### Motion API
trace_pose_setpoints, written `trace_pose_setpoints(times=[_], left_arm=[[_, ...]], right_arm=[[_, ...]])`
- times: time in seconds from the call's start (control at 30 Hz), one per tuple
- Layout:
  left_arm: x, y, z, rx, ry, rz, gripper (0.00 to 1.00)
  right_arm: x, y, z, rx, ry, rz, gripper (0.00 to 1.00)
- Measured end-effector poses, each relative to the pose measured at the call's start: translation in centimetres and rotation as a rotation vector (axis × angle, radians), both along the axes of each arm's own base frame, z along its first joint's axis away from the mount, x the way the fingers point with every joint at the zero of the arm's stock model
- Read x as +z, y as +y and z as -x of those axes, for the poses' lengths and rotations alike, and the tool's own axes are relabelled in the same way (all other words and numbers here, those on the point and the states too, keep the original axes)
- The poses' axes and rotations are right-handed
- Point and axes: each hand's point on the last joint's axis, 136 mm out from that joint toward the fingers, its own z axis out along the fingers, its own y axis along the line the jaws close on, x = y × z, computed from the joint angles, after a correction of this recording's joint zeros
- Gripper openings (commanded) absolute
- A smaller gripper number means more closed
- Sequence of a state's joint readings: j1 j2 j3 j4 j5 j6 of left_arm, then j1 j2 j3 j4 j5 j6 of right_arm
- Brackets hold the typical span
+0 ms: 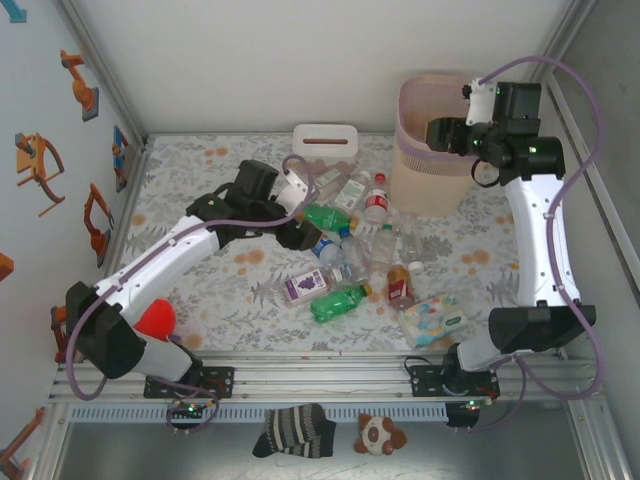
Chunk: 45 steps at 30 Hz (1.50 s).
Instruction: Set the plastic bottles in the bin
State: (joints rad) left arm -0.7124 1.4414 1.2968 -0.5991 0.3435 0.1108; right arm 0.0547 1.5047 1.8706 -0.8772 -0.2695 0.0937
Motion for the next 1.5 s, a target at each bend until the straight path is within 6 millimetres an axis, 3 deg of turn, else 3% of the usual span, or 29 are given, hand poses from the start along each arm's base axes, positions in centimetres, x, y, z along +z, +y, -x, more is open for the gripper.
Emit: trace_pose_setpoints(times=[0.4,0.63,0.73,1.23,1.5], left_arm=[[-8.5,3.1,3.5,-0.085,0.063,-0.459,0.76],[-12.3,5.3,4.2,-0.106,0.095,-0.66,1.0],[-13.7,6.0,4.4,-0.118,0.111,-0.724,0.96],[-17.5,7.0,6.2,-0.188,0.148,-0.817,0.96],[-18.9,6.0,5.7,-0.232,0.087,-0.775,0.97]], right_arm=[[-1.2,-0.4,1.6,-0.006,0.023,0.029,0.73],[-1.1,-0.4,1.8,-0.003,0.018,0.032,0.73],[-1.1,-0.4,1.8,-0.002,0.018,0.033,0.73],[-1.6,-0.4,2.1,0.0,0.042,0.035,0.72],[-1.6,-0.4,2.1,0.001,0.043,0.035,0.72]])
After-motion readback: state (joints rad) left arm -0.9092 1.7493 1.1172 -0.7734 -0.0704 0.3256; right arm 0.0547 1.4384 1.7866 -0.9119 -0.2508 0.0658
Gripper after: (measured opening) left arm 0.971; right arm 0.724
